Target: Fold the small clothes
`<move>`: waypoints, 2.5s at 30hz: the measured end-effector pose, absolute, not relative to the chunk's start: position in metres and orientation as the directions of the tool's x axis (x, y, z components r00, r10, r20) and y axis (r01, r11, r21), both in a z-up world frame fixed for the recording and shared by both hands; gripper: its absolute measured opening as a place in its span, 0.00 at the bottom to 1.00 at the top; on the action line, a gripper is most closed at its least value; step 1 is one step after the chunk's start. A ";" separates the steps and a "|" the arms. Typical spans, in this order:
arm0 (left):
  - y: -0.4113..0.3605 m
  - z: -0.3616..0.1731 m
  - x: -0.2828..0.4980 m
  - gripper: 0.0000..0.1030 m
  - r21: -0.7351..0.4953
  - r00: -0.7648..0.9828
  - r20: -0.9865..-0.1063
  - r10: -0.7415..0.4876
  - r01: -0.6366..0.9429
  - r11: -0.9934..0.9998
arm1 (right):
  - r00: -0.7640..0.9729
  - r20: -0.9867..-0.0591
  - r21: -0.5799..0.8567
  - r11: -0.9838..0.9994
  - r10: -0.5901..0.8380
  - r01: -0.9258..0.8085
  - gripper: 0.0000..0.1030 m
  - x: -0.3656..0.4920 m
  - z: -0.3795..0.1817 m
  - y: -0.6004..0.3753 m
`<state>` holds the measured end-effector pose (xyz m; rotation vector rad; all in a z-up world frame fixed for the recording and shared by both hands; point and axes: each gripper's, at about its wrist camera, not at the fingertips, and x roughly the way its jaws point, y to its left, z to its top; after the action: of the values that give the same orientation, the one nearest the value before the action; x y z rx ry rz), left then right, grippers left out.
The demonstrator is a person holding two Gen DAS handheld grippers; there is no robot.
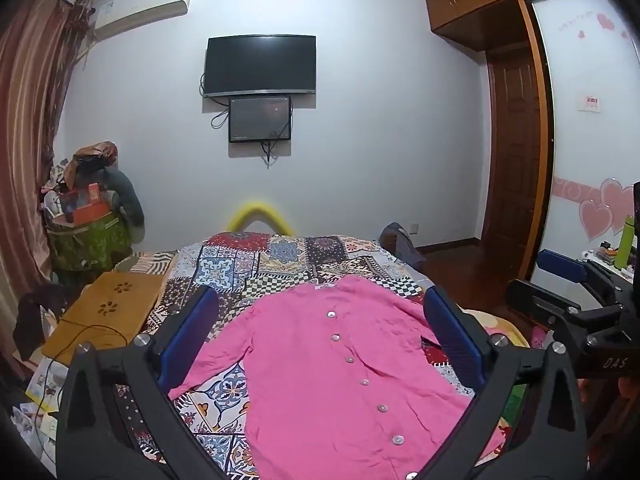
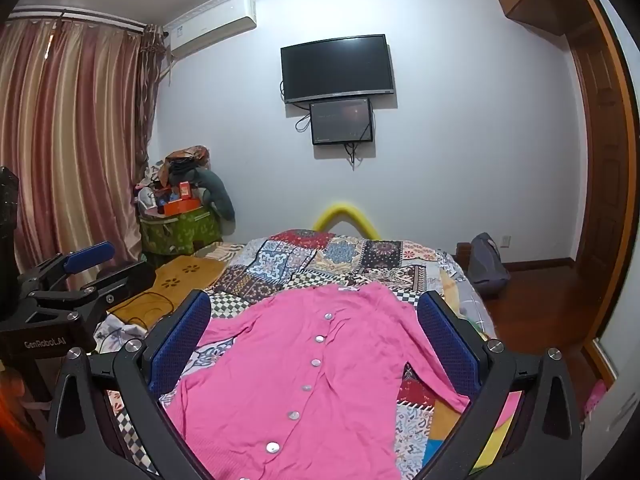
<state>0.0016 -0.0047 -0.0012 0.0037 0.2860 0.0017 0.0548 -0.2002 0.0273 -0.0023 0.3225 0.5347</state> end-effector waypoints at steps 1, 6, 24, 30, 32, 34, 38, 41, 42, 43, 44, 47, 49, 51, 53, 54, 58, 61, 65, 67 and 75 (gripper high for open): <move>-0.007 -0.003 0.001 1.00 0.006 0.960 -0.281 0.003 -0.002 1.000 | 0.811 -0.303 0.082 0.862 0.500 -0.501 1.00 0.055 0.027 -0.200; -0.009 -0.004 0.001 1.00 0.006 0.960 -0.280 0.008 -0.007 1.000 | 0.812 -0.304 0.080 0.862 0.499 -0.500 1.00 0.055 0.028 -0.201; -0.009 -0.005 0.001 1.00 0.002 0.959 -0.282 0.002 -0.002 1.000 | 0.810 -0.308 0.081 0.862 0.499 -0.500 1.00 0.054 0.025 -0.198; -0.009 -0.006 0.001 1.00 -0.001 0.960 -0.280 0.003 -0.003 1.000 | 0.810 -0.308 0.080 0.862 0.499 -0.501 1.00 0.055 0.025 -0.198; -0.009 -0.006 0.001 1.00 -0.003 0.960 -0.280 0.002 -0.003 1.000 | 0.810 -0.308 0.080 0.862 0.499 -0.501 1.00 0.055 0.025 -0.198; -0.009 -0.007 0.001 1.00 -0.003 0.960 -0.281 0.003 -0.004 1.000 | 0.810 -0.309 0.081 0.862 0.499 -0.500 1.00 0.055 0.025 -0.197; -0.009 -0.007 0.001 1.00 -0.004 0.960 -0.281 0.004 -0.005 1.000 | 0.809 -0.308 0.081 0.862 0.500 -0.501 1.00 0.055 0.026 -0.198; -0.009 -0.007 0.002 1.00 -0.006 0.959 -0.283 0.003 -0.005 1.000 | 0.810 -0.308 0.080 0.862 0.499 -0.501 1.00 0.055 0.021 -0.195; -0.008 -0.007 0.002 1.00 -0.007 0.959 -0.284 0.003 -0.005 1.000 | 0.810 -0.307 0.080 0.862 0.499 -0.501 1.00 0.055 0.021 -0.195; -0.008 -0.006 0.003 1.00 -0.006 0.958 -0.285 0.003 -0.005 1.000 | 0.809 -0.308 0.081 0.861 0.500 -0.501 1.00 0.055 0.022 -0.195; -0.008 -0.006 0.003 1.00 -0.006 0.959 -0.285 0.005 -0.007 1.000 | 0.809 -0.308 0.082 0.861 0.501 -0.502 1.00 0.055 0.021 -0.195; -0.008 -0.006 0.004 1.00 -0.007 0.958 -0.286 0.005 -0.007 1.000 | 0.809 -0.308 0.081 0.861 0.500 -0.502 1.00 0.055 0.022 -0.195; -0.008 -0.006 0.004 1.00 -0.010 0.958 -0.287 0.003 -0.007 1.000 | 0.809 -0.308 0.081 0.861 0.500 -0.502 1.00 0.055 0.022 -0.195; -0.007 -0.007 0.004 1.00 -0.012 0.958 -0.287 0.003 -0.007 1.000 | 0.809 -0.309 0.081 0.861 0.500 -0.501 1.00 0.055 0.022 -0.195; -0.007 -0.007 0.004 1.00 -0.012 0.958 -0.287 0.004 -0.008 1.000 | 0.809 -0.309 0.081 0.861 0.500 -0.502 1.00 0.055 0.021 -0.195; -0.007 -0.007 0.004 1.00 -0.012 0.958 -0.287 0.003 -0.007 1.000 | 0.809 -0.310 0.081 0.861 0.500 -0.501 1.00 0.055 0.022 -0.195; -0.005 -0.007 0.003 1.00 -0.015 0.958 -0.287 -0.001 -0.004 1.000 | 0.809 -0.311 0.080 0.862 0.499 -0.501 1.00 0.057 0.022 -0.195; -0.005 -0.007 0.004 1.00 -0.016 0.958 -0.288 -0.002 -0.003 1.000 | 0.809 -0.313 0.077 0.862 0.498 -0.501 1.00 0.058 0.020 -0.193; -0.004 -0.007 0.004 1.00 -0.016 0.957 -0.289 0.000 -0.005 1.000 | 0.808 -0.314 0.077 0.862 0.498 -0.501 1.00 0.060 0.020 -0.193; -0.004 -0.008 0.005 1.00 -0.019 0.957 -0.290 -0.001 -0.004 1.000 | 0.808 -0.314 0.076 0.862 0.499 -0.502 1.00 0.059 0.020 -0.194; 0.006 -0.011 0.013 1.00 -0.044 0.950 -0.313 -0.009 -0.005 0.999 | 0.800 -0.331 0.073 0.859 0.501 -0.508 1.00 0.064 0.016 -0.193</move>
<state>0.0131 0.0058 -0.0106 -0.0448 0.3186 -0.0023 0.0639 -0.1927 0.0164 -0.0197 0.3491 0.5408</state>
